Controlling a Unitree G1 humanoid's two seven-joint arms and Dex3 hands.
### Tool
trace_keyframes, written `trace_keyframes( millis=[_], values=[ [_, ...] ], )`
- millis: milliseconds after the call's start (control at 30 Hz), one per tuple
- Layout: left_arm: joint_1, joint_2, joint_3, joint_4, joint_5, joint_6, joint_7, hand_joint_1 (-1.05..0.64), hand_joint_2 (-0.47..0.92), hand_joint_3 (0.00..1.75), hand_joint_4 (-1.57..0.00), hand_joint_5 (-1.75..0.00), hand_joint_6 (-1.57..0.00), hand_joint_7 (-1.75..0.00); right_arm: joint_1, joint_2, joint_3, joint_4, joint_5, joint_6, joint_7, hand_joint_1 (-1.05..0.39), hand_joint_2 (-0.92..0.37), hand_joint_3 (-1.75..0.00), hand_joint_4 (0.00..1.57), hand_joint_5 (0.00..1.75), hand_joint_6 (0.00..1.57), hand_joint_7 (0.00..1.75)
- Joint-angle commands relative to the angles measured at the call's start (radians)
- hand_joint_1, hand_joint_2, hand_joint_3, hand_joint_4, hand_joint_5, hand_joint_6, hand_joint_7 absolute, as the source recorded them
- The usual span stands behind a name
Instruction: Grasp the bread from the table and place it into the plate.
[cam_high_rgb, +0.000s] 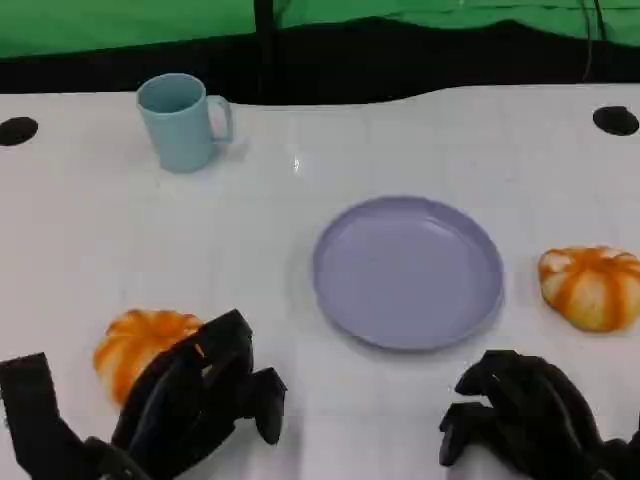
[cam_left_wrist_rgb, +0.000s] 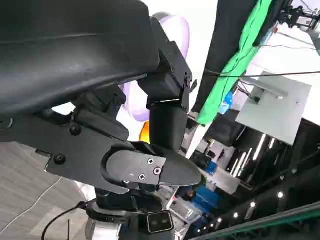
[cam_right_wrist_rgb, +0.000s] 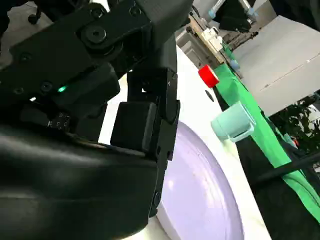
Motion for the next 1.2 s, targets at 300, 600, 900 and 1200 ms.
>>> trace_keyframes(
  millis=[300,600,900,1200],
  values=[
    [-0.003,0.004,0.013,0.002,0.017,-0.012,-0.006,-0.76,0.92,0.26,-0.92,-1.75,-0.71,-1.75,-0.012,-0.005,-0.008,0.023,0.008,-0.021,0.007,-1.04,-0.72,0.00,1.56,0.77,1.57,0.38],
    [-0.003,0.005,0.014,0.000,0.021,-0.007,-0.001,-0.77,0.92,0.25,-0.92,-1.75,-0.71,-1.75,-0.010,-0.004,-0.003,0.027,-0.003,-0.044,0.003,-1.05,-0.73,-0.01,1.57,0.77,1.57,0.39],
    [-0.006,0.003,0.027,-0.024,0.023,-0.040,0.008,-0.75,0.92,0.28,-0.88,-1.75,-0.66,-1.75,-0.008,-0.005,-0.001,0.017,0.001,-0.032,-0.001,-1.05,-0.73,0.00,1.57,0.77,1.57,0.39],
    [0.012,0.035,0.017,-0.110,0.155,-0.170,0.096,-0.76,0.92,0.35,-0.63,-1.74,-0.50,-1.39,-0.007,-0.003,-0.002,0.018,0.008,-0.029,0.005,-1.05,-0.73,0.00,1.57,0.77,1.57,0.38]
  ],
)
